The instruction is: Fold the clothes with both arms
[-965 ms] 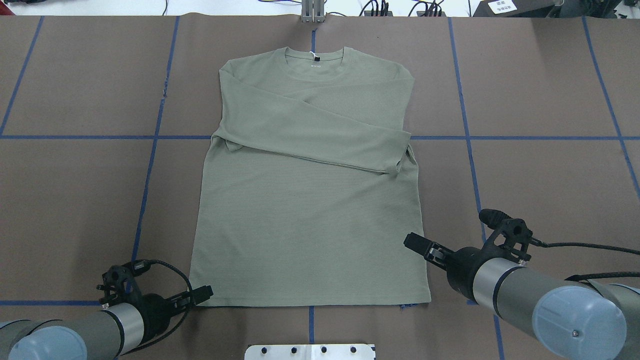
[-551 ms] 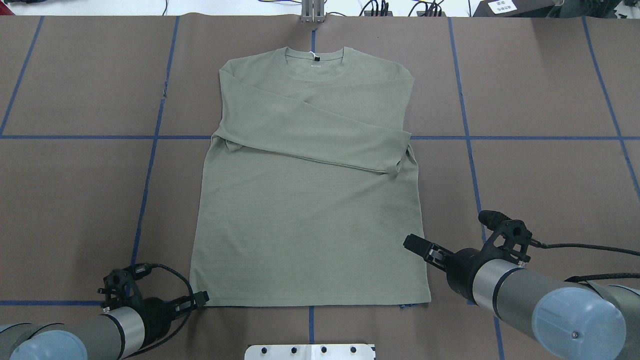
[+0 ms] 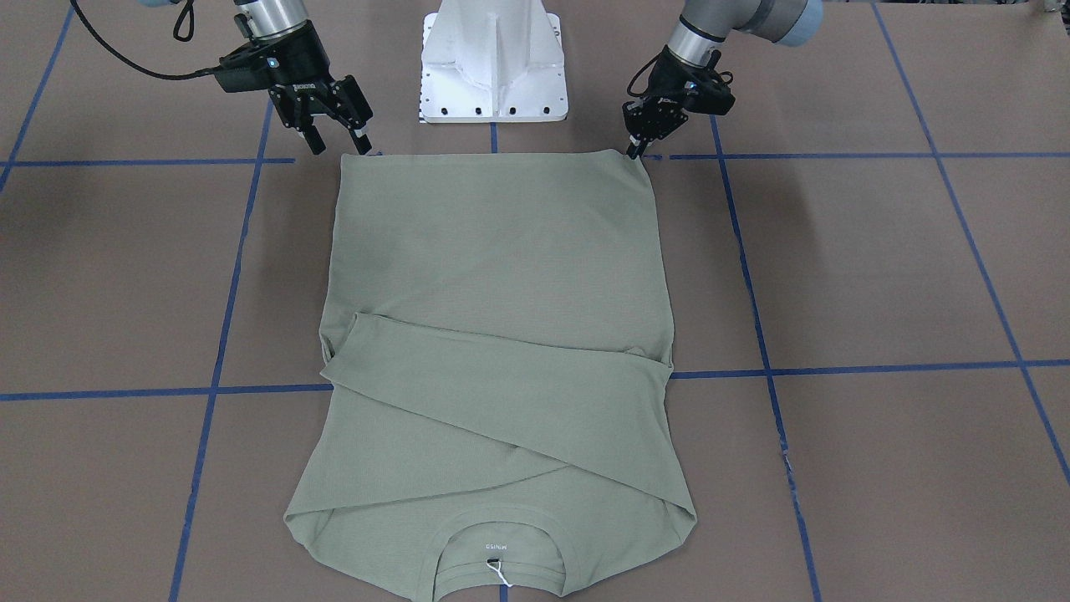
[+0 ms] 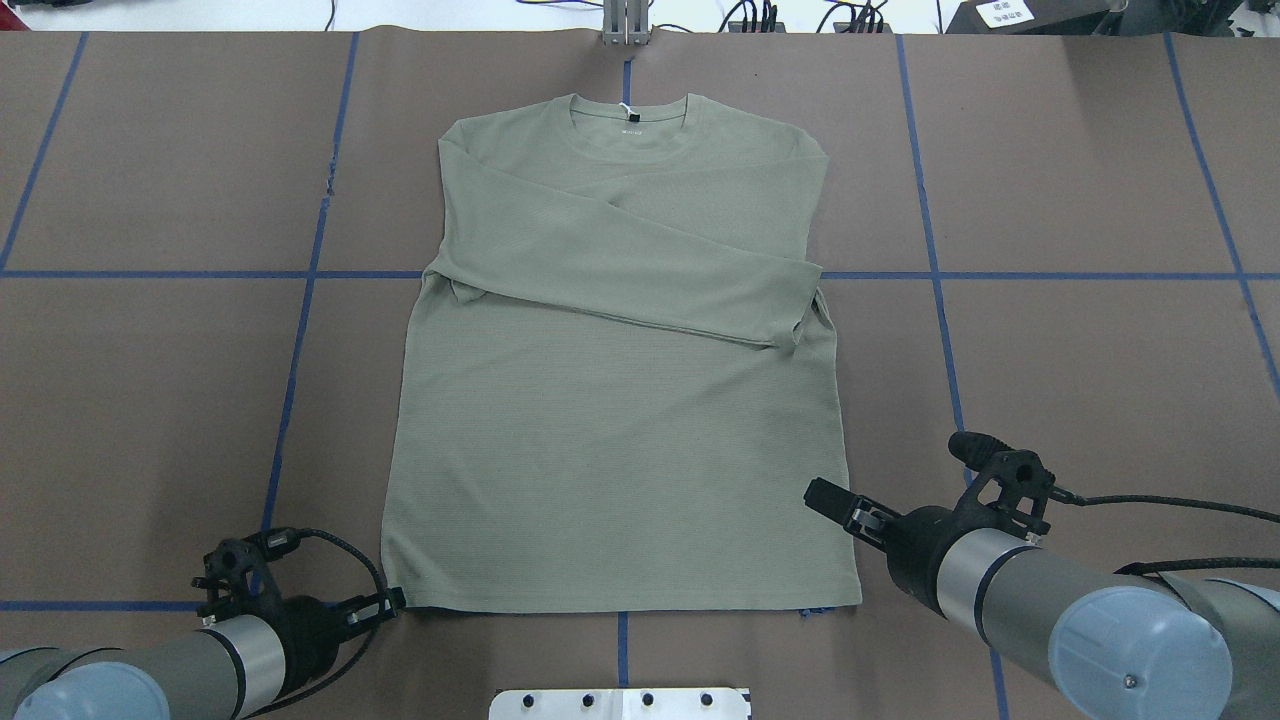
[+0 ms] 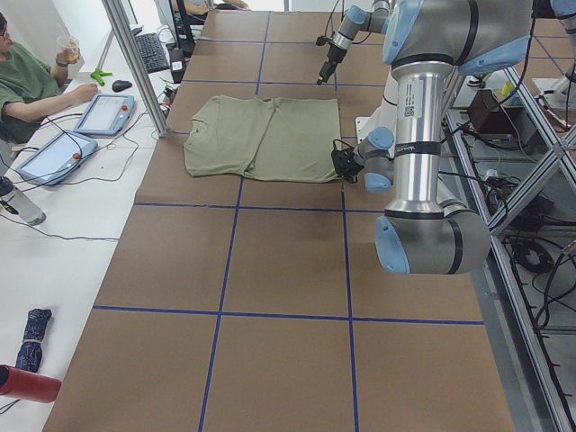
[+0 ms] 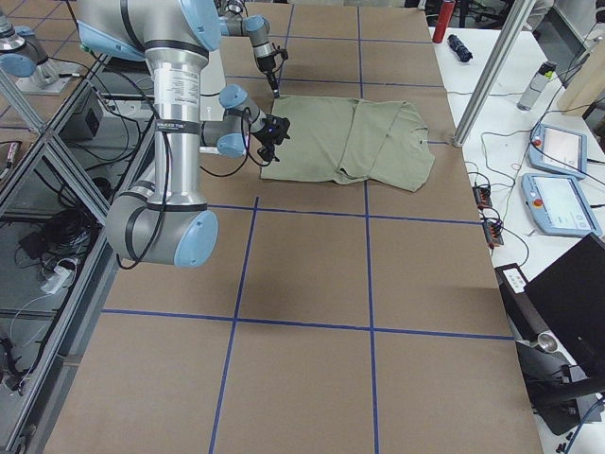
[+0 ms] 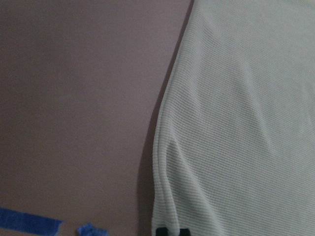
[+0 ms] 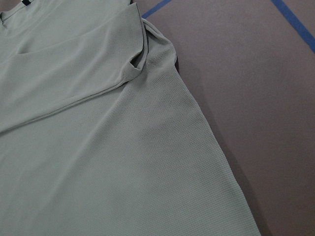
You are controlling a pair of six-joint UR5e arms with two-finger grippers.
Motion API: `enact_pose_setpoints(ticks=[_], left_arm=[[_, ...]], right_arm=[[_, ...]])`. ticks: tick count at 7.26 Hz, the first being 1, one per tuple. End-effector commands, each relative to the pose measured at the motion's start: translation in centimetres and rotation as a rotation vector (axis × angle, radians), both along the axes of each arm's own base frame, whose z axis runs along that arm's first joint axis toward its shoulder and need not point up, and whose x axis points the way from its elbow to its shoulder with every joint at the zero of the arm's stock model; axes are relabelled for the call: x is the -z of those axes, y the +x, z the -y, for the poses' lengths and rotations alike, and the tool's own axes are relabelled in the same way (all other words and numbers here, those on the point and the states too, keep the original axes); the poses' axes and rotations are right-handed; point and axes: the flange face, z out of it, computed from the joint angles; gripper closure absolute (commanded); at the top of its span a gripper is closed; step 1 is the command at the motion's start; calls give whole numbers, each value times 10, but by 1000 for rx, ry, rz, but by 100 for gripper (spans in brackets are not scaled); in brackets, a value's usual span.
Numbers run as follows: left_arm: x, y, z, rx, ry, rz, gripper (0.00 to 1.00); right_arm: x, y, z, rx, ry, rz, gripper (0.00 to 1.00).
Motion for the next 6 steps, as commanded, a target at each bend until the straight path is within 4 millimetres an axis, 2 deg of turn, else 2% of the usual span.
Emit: enact_pose_setpoints(ticks=[1,2,3,4,6], left_arm=[[18,-11,2,3,3,-34,100],[25,-15,3,6,4,-48,100],[33,-19,5,8,3,-65,100],[52,-27,5,12,-3,-107,100],[58,-31,5,13,-4,-120,100]], right_arm=[[-3,-11,-18,-22,-52,20,5],[-10,-18,-33,-51,-76,2,5],[-17,-25,-41,-75,-108,-54,10],[-21,-30,-53,-62,-126,-66,23],[-36,-41,-67,-72,-124,-120,23]])
